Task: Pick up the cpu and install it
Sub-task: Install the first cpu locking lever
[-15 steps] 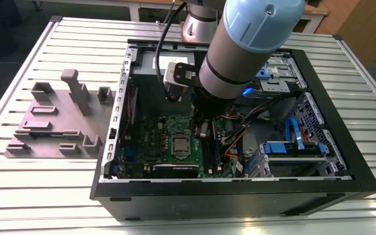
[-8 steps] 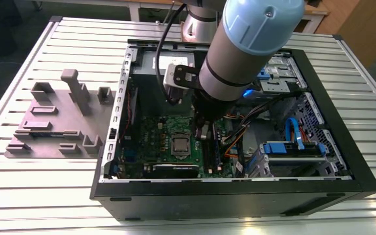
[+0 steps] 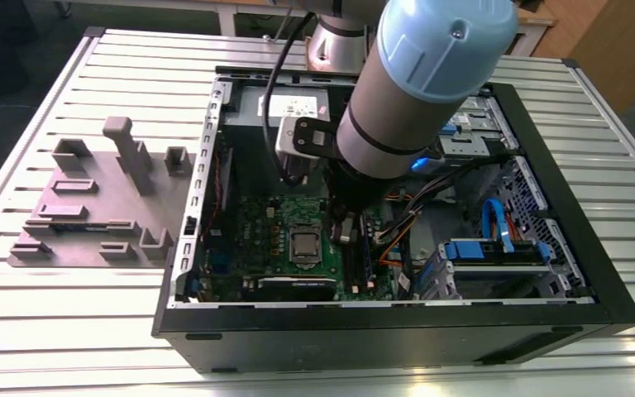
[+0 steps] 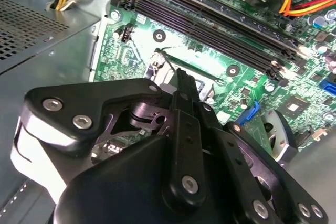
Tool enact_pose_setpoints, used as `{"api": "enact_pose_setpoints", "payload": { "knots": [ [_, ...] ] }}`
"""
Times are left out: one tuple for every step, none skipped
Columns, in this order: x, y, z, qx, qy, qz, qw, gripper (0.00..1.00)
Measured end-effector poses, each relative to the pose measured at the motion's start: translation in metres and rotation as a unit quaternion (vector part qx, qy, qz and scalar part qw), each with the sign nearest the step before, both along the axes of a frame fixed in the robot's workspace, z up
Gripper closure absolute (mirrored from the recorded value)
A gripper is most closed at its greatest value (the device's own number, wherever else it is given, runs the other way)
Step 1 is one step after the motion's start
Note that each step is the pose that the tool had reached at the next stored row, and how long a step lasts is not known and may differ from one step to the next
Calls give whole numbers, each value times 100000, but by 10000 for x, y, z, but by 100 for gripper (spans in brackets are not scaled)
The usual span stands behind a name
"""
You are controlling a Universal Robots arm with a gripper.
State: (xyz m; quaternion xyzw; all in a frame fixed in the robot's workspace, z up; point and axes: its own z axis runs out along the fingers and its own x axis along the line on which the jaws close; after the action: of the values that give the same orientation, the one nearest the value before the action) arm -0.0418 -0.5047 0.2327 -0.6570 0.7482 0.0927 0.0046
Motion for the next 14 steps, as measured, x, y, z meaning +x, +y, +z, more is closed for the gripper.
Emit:
{"api": "enact_pose_setpoints", "payload": {
  "knots": [
    [0, -2, -2, -203, -6, 43, 100000, 90],
    [1, -3, -5, -464, -13, 75, 99999, 90],
    [0, -3, -8, -766, -20, 108, 99997, 90],
    [0, -5, -11, -1011, -22, 141, 99995, 90],
    [0, -7, -13, -1249, -23, 180, 99992, 90],
    [0, -8, -16, -1450, -25, 235, 99989, 90],
    [0, -9, -21, -1612, -29, 319, 99986, 90],
    [0, -10, -25, -1739, -27, 405, 99984, 90],
    [0, -11, -31, -1822, -26, 493, 99982, 90],
    [0, -12, -38, -1854, -27, 594, 99981, 90],
    [-1, -14, -44, -1872, -33, 707, 99980, 90],
    [-1, -16, -51, -1887, -37, 824, 99979, 90],
    [-1, -17, -58, -1894, -40, 946, 99978, 90],
    [0, -20, -66, -1905, -41, 1094, 99976, 90]
  ]
}}
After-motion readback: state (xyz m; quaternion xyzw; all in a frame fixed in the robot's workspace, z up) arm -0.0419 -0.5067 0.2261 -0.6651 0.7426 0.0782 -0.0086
